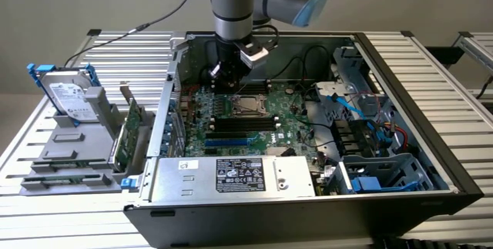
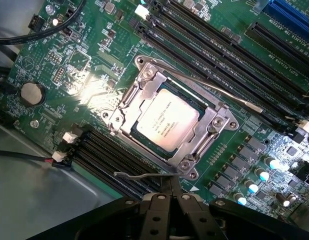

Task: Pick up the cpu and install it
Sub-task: 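Install the first cpu locking lever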

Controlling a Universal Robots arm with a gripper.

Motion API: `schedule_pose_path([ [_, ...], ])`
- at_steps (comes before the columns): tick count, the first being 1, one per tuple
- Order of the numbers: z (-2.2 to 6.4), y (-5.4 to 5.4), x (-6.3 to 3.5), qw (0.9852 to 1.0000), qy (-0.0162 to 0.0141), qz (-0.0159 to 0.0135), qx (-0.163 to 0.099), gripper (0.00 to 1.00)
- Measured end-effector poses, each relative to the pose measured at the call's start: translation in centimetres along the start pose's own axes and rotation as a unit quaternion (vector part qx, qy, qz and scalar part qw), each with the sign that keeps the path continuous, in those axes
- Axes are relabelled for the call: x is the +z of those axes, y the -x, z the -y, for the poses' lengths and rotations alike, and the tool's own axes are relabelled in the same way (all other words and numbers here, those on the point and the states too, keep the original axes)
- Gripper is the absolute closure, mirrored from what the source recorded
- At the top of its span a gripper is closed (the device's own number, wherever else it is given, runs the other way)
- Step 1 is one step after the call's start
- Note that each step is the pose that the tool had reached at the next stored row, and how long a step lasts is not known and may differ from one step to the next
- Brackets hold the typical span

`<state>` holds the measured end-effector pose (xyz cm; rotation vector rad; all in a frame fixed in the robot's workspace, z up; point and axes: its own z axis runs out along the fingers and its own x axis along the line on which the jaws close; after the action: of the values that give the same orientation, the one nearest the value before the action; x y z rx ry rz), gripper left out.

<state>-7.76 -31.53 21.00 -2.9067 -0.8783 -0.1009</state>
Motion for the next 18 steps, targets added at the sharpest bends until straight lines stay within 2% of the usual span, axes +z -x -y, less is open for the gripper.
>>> schedule_pose_path([
  [10,-0.29,0.03,-0.03,1.0,0.0001,0.0003,-0.001,0.89],
  [18,-0.55,-0.46,0.02,1.0,0.0,0.0004,-0.001,0.89],
])
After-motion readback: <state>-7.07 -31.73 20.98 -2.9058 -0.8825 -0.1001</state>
